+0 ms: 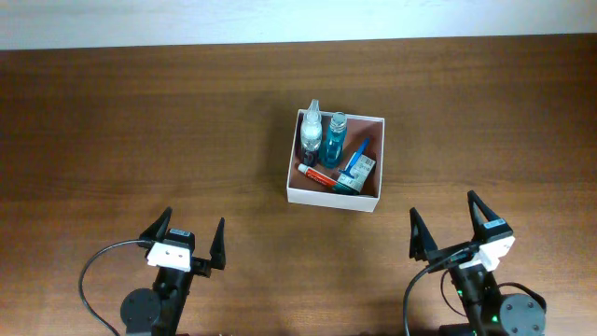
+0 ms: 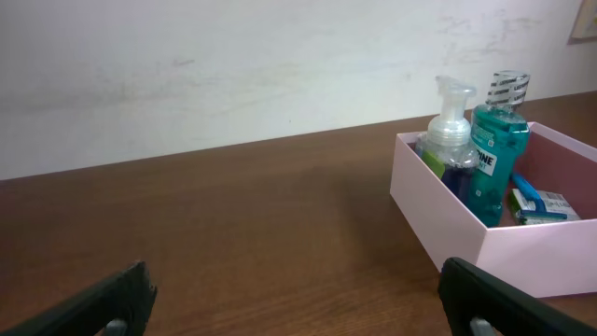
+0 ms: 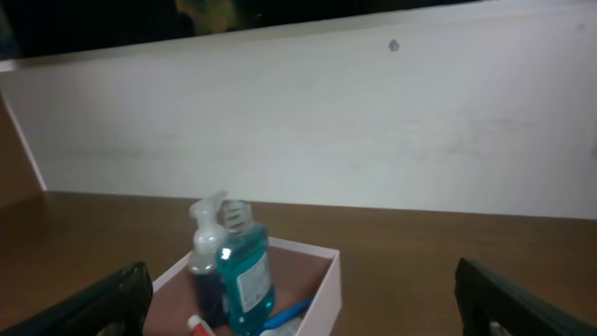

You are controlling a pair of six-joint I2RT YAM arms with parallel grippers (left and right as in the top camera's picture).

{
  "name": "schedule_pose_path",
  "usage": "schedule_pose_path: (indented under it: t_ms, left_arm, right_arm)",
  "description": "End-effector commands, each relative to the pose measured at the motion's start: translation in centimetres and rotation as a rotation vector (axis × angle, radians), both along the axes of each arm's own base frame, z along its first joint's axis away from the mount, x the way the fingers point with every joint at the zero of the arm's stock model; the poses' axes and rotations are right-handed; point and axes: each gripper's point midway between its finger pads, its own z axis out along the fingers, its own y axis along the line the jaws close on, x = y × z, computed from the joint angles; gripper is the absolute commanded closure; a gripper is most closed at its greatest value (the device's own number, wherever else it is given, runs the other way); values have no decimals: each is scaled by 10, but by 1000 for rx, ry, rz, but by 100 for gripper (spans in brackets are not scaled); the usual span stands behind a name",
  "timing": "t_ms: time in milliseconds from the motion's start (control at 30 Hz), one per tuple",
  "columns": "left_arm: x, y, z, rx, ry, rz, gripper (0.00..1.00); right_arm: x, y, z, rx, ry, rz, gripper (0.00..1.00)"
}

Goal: Pack container

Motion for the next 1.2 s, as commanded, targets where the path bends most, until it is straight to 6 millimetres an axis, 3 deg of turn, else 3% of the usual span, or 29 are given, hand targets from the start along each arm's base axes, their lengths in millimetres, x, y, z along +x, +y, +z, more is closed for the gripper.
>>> schedule_pose_path:
  t_ms: [0,500,667,1167]
  left_arm:
    - [0,3,-1,13,-2,13,1]
    - [0,3,-1,13,-2,13,1]
    - [0,3,-1,13,-2,13,1]
    - [0,3,-1,13,-2,13,1]
  right_arm:
    - [7,-11,-13,4,6,-68,1]
    - [22,-16,-92,-32,152,-101,1]
    - [22,-17,-92,-117,135,-113,1]
    - [23,-19,-92,-116,136,-122,1]
